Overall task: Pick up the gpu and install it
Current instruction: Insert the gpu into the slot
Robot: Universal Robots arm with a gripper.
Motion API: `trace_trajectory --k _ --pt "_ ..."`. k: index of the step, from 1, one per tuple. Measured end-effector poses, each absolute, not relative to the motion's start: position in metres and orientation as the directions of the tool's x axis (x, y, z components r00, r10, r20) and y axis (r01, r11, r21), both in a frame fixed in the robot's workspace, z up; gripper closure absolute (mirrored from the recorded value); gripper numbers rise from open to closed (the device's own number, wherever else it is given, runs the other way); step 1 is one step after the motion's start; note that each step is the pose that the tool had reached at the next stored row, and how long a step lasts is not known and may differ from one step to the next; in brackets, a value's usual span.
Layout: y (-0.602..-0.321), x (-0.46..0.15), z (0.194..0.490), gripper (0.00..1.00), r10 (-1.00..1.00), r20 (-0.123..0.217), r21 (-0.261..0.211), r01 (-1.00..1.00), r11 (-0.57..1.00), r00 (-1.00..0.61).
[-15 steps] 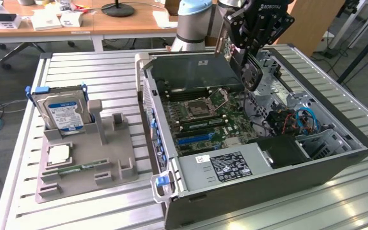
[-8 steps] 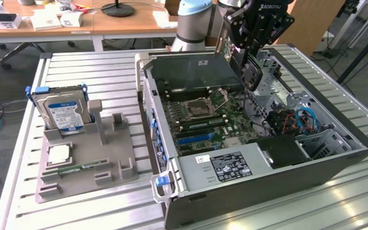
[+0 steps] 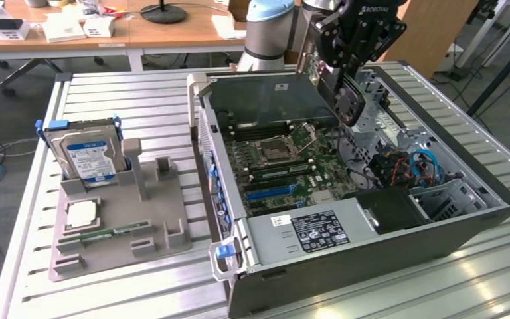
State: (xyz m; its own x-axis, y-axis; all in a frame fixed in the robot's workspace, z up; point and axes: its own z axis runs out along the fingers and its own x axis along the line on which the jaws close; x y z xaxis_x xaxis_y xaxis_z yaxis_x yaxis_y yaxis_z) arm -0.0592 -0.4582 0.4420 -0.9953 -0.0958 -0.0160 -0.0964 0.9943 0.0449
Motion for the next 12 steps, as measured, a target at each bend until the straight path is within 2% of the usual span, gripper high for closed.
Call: trace_trajectory --k 12 --pt "-0.4582 -0.0592 0.4416 0.74 -0.283 -0.016 0.045 -0.284 0.958 -0.959"
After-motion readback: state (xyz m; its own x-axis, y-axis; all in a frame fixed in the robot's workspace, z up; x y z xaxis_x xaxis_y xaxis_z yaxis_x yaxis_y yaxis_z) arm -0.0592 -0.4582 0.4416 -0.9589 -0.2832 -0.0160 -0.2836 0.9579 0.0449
